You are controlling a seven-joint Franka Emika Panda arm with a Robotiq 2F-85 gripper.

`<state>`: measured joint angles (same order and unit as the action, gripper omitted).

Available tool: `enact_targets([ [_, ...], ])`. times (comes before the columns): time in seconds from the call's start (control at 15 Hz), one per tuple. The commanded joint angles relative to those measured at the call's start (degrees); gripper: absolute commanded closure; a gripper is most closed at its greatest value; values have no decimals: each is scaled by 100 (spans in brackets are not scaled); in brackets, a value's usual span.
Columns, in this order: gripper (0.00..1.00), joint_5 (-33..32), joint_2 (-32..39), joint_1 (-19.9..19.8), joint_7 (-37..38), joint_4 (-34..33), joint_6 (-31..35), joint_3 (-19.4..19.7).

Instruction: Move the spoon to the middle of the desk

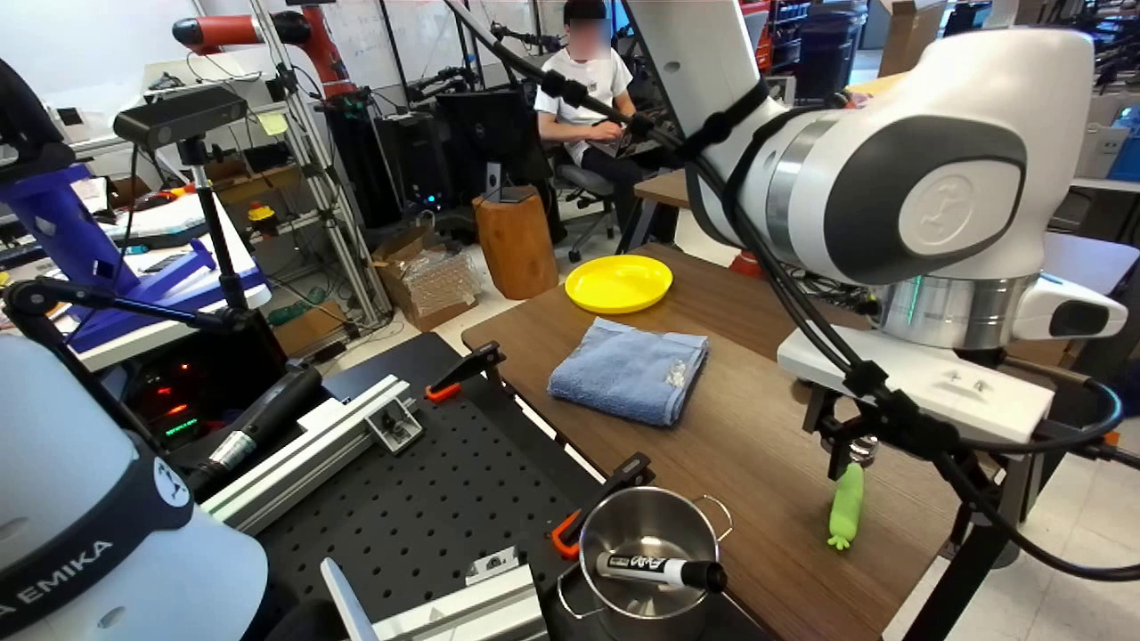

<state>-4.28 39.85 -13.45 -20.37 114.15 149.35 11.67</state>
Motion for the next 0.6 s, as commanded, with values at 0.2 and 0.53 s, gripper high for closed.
enact_targets([
  [0.2,0,-405,264,-218,-237,-95,581,-273],
  [0.53,0,-524,365,-234,-348,-111,676,-397],
])
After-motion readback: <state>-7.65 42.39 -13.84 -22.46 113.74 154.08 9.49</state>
